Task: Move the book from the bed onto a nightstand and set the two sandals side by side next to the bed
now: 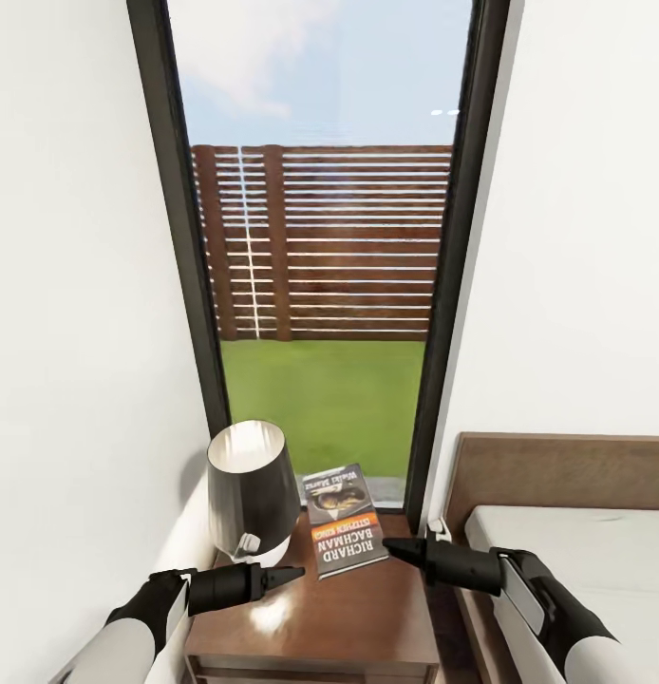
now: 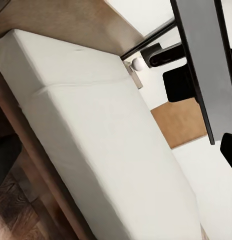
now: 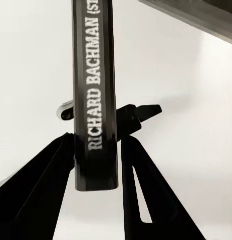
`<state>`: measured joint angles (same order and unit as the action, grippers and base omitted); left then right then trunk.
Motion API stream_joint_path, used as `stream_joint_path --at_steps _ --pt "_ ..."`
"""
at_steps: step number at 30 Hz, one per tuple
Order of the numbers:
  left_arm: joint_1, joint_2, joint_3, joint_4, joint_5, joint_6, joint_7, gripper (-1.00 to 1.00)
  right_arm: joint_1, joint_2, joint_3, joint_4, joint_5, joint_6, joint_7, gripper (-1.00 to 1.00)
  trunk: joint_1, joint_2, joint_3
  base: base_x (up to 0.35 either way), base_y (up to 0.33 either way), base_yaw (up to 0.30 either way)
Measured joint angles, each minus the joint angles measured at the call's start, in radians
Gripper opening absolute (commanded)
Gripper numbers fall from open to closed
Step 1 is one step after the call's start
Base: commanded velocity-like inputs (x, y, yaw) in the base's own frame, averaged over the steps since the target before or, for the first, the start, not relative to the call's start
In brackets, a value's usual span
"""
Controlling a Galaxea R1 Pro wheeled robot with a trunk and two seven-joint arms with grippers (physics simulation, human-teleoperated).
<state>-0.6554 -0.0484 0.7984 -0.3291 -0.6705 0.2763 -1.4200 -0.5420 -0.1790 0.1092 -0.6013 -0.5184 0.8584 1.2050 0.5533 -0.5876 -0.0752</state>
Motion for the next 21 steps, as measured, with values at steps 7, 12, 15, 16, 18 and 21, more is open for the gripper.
stream_joint_path --at_steps 7,12,15,16,18,21 --pt "0.000 0.000 0.000 0.000 0.001 0.000 0.001 1.00 0.000 -0.001 -0.022 0.000 -0.004 -0.001 0.000 -1.00 0.023 -0.042 -0.019 0.000 0.000 0.000" --pt "0.000 0.000 0.000 0.000 0.001 0.000 0.002 1.00 0.000 -0.001 -0.051 0.000 -0.004 0.000 0.000 -1.00 0.042 -0.077 -0.035 0.000 0.000 0.000" --pt "0.000 0.000 0.000 0.000 0.001 0.000 0.001 1.00 0.000 -0.001 -0.053 0.000 -0.003 0.000 0.001 -1.00 0.054 -0.098 -0.044 0.000 0.000 0.000" --pt "0.000 0.000 0.000 0.000 0.001 0.000 0.001 1.00 0.000 -0.001 -0.053 0.000 -0.003 0.000 0.000 -1.00 0.058 -0.105 -0.047 0.000 0.000 0.000" --pt "0.000 -0.001 0.000 0.000 0.001 0.000 0.001 1.00 0.000 -0.001 -0.054 0.000 -0.002 0.000 0.001 -1.00 0.065 -0.119 -0.053 0.000 0.000 0.000" --pt "0.000 -0.001 0.000 0.000 0.001 0.000 0.001 1.00 0.000 -0.001 -0.054 0.000 -0.002 0.000 0.001 -1.00 0.077 -0.140 -0.063 0.000 0.000 0.000"
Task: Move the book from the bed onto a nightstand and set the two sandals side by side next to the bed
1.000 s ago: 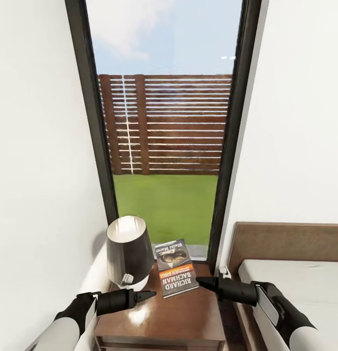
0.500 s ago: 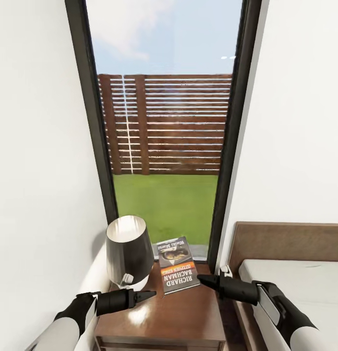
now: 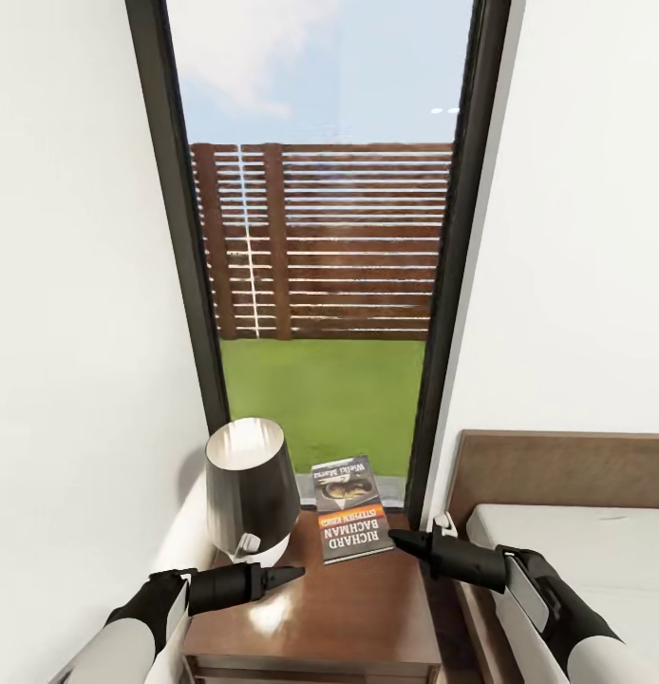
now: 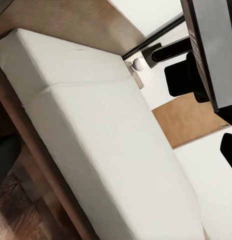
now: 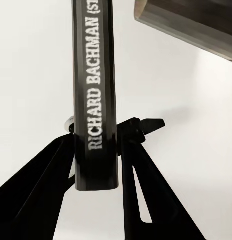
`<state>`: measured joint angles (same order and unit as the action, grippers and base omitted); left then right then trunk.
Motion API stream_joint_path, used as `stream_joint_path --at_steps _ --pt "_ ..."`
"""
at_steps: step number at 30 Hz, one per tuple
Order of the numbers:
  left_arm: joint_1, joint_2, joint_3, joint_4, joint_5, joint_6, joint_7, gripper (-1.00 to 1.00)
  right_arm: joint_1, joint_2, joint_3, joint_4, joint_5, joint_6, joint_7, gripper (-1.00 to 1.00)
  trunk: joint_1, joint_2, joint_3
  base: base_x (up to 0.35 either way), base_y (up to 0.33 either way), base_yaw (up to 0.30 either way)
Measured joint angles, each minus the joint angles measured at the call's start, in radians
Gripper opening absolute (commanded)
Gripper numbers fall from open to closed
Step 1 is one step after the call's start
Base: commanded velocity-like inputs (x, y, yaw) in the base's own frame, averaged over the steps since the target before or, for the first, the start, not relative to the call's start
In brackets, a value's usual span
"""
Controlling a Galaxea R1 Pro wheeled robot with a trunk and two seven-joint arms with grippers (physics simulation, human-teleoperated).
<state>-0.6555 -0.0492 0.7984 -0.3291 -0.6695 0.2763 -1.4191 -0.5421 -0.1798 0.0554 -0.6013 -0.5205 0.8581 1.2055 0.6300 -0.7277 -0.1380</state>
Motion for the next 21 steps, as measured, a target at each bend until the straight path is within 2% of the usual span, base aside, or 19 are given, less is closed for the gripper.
stream_joint_path --at_steps 21 --pt "0.000 0.000 0.000 0.000 -0.002 0.001 -0.002 1.00 0.000 0.000 0.000 0.000 0.000 0.000 0.000 -1.00 0.081 -0.147 -0.066 0.000 0.000 0.000"
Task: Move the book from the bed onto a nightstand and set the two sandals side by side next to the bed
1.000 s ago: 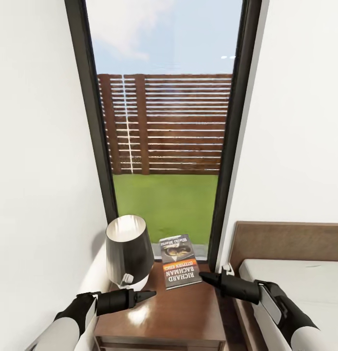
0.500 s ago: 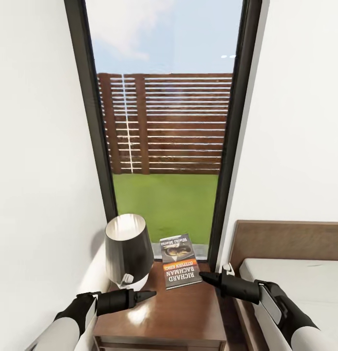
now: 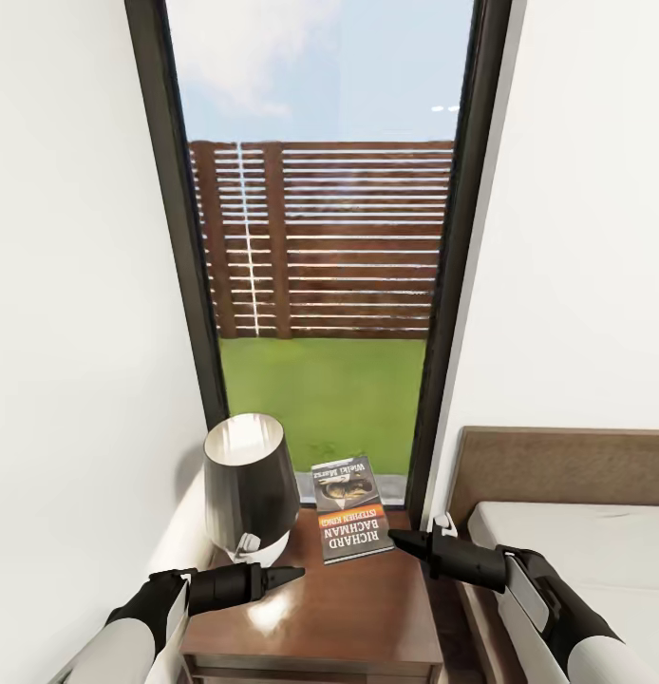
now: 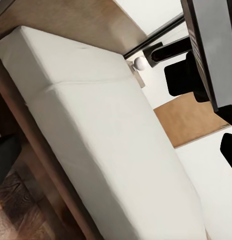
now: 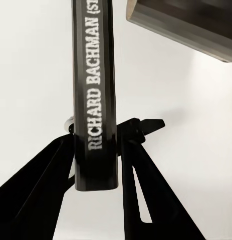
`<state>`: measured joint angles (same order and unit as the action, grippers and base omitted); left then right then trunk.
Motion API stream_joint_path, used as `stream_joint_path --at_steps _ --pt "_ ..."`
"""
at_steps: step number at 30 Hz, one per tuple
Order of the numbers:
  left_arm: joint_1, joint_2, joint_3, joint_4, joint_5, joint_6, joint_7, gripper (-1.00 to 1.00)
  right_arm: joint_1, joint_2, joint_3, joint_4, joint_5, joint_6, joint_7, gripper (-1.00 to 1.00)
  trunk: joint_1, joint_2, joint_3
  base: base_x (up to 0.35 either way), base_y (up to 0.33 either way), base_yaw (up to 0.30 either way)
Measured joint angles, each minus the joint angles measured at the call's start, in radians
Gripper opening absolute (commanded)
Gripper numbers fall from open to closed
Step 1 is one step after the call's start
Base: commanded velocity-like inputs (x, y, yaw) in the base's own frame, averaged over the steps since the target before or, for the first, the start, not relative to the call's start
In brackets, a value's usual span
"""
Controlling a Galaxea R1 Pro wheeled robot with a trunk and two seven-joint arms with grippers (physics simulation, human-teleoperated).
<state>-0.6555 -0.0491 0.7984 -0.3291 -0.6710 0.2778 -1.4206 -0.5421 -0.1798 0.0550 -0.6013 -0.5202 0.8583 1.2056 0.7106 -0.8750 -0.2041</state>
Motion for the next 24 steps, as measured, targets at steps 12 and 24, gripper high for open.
stream_joint_path --at_steps 12,24 --pt "0.000 0.000 0.000 0.000 0.000 0.000 0.000 1.00 0.000 0.000 -0.001 0.002 0.001 -0.001 0.000 -1.00 0.046 -0.084 -0.038 0.000 0.000 0.000" --pt "0.000 0.000 0.000 0.000 0.000 0.000 0.000 1.00 0.000 0.000 -0.023 0.009 0.000 -0.001 -0.002 -1.00 0.092 -0.168 -0.075 0.000 0.000 0.000"
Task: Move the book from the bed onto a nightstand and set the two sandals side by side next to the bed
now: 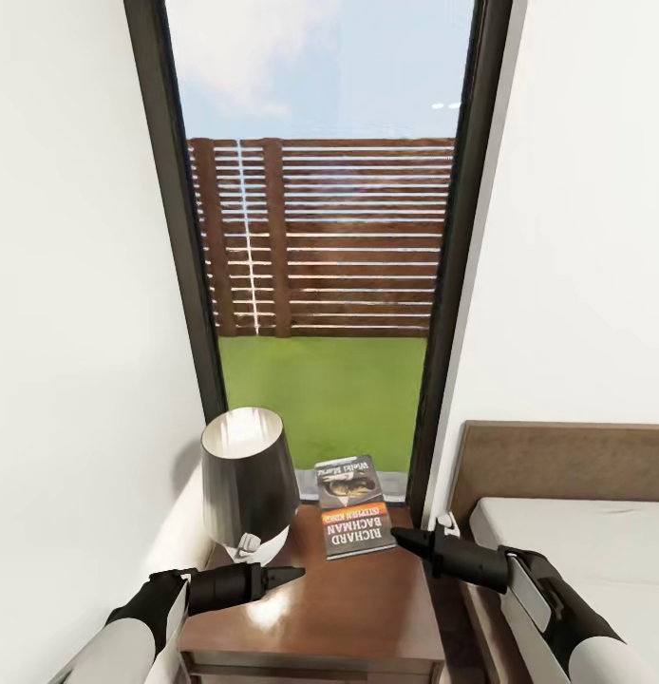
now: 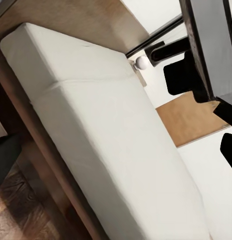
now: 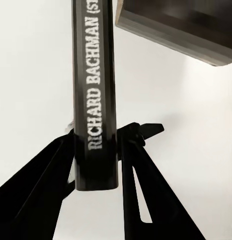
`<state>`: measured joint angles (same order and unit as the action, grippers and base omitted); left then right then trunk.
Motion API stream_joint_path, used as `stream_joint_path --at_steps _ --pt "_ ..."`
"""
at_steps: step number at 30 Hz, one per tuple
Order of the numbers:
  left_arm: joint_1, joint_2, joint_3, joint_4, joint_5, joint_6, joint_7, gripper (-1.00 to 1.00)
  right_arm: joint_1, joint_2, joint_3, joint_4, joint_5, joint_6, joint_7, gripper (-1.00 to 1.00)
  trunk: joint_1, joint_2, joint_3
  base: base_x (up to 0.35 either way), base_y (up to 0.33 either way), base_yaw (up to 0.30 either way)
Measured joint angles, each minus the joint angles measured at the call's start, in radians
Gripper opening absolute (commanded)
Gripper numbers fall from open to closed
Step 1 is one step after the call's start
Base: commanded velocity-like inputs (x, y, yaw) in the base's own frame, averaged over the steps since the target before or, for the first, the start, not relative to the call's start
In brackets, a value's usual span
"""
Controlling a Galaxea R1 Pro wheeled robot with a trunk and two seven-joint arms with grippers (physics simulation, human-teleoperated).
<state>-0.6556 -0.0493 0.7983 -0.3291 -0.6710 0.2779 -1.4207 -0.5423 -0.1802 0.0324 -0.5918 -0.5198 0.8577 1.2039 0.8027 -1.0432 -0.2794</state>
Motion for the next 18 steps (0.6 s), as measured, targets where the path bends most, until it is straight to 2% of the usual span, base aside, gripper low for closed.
stream_joint_path --at_steps 8,18 --pt "0.000 0.000 0.000 0.000 0.000 0.000 0.000 1.00 0.000 -0.002 -0.078 0.006 -0.003 0.000 -0.001 -1.00 0.031 -0.056 -0.025 0.000 0.000 0.000" --pt "0.000 0.001 0.000 0.000 0.000 0.000 0.000 1.00 0.000 -0.004 -0.086 0.006 -0.003 0.000 -0.001 -1.00 0.069 -0.126 -0.057 0.000 0.000 0.000"
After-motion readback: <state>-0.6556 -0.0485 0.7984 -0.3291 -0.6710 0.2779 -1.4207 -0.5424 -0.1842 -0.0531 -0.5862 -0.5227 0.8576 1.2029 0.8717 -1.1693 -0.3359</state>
